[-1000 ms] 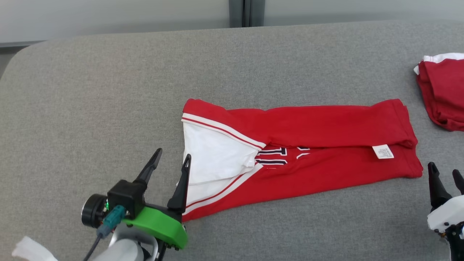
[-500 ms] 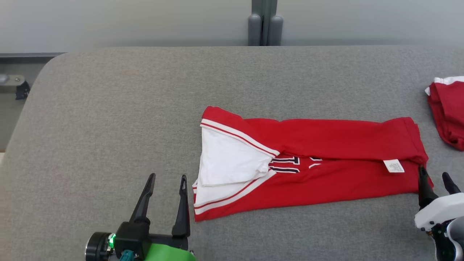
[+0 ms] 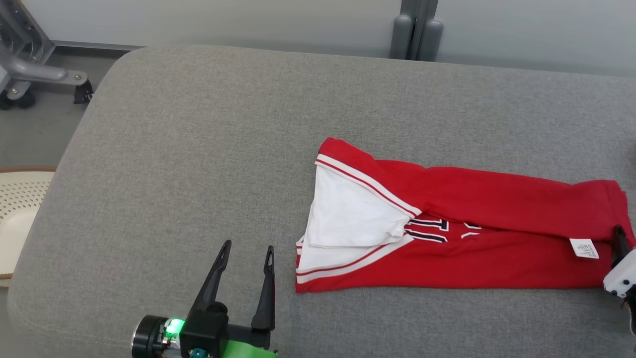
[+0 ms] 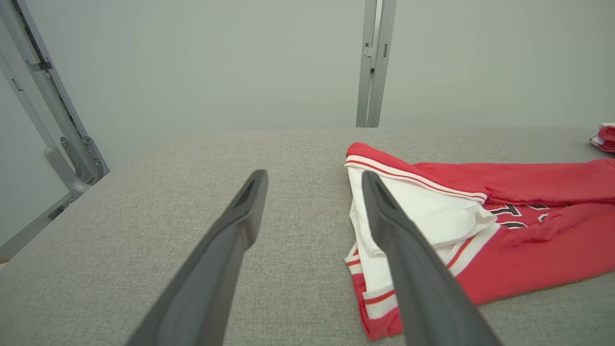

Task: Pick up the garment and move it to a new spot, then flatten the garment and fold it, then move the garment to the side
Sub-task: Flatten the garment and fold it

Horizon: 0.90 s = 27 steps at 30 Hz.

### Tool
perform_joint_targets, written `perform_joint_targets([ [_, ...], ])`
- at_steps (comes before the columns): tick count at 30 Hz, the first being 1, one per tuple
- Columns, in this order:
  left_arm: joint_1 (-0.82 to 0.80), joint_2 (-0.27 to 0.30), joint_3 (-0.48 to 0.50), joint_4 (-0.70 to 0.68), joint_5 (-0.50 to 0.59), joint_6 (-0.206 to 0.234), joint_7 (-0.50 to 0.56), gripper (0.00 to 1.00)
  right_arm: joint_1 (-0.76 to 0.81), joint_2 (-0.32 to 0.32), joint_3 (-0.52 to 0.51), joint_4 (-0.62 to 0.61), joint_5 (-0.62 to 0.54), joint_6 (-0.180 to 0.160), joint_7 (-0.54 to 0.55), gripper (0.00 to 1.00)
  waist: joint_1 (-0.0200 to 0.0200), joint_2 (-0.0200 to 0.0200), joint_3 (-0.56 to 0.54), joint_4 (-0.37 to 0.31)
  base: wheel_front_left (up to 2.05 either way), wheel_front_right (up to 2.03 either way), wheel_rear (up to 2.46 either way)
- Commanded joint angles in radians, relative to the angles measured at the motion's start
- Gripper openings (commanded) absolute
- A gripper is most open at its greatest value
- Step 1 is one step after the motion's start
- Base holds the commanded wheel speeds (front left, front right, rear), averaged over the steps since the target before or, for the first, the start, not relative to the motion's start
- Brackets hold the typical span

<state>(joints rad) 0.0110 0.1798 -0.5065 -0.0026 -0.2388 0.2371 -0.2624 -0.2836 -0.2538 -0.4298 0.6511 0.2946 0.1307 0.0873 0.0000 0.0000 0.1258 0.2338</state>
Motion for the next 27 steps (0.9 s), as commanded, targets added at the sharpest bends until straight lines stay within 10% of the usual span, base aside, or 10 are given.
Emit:
perform_joint_targets([
  [1, 0.011, -0.004, 0.009, 0.005, 0.015, -0.005, -0.003, 1.00, -0.018, -0.005, -0.004, 0.022, -0.009, 0.000, 0.008, 1.00, 0.0000, 0.0000, 0.014, 0.013, 0.00, 0.00, 0.00],
  [15, 0.015, -0.025, 0.043, 0.025, 0.099, -0.039, -0.003, 1.00, -0.063, -0.012, -0.079, 0.181, -0.066, -0.001, -0.011, 1.00, 0.0000, 0.0000, 0.027, 0.010, 0.00, 0.00, 0.00],
  [16, 0.016, -0.026, 0.044, 0.026, 0.100, -0.042, -0.003, 1.00, -0.064, -0.007, -0.076, 0.187, -0.065, -0.001, -0.006, 0.93, 0.0000, 0.0000, 0.027, 0.009, 0.00, 0.00, 0.00],
  [17, 0.017, -0.027, 0.046, 0.028, 0.103, -0.044, -0.003, 1.00, -0.067, -0.005, -0.070, 0.193, -0.065, -0.001, -0.005, 0.56, 0.0000, 0.0000, 0.027, 0.008, 0.00, 0.00, 0.00],
  [20, 0.017, -0.031, 0.051, 0.032, 0.107, -0.053, -0.003, 1.00, -0.079, 0.001, -0.055, 0.208, -0.053, -0.001, 0.004, 0.03, 0.0000, 0.0000, 0.027, 0.005, 0.00, 0.00, 0.00],
  [27, 0.021, -0.041, 0.066, 0.039, 0.118, -0.064, -0.003, 1.00, -0.087, -0.038, 0.007, 0.219, -0.055, -0.001, -0.002, 0.00, 0.0000, 0.0000, 0.020, 0.001, 0.00, 0.00, 0.00],
])
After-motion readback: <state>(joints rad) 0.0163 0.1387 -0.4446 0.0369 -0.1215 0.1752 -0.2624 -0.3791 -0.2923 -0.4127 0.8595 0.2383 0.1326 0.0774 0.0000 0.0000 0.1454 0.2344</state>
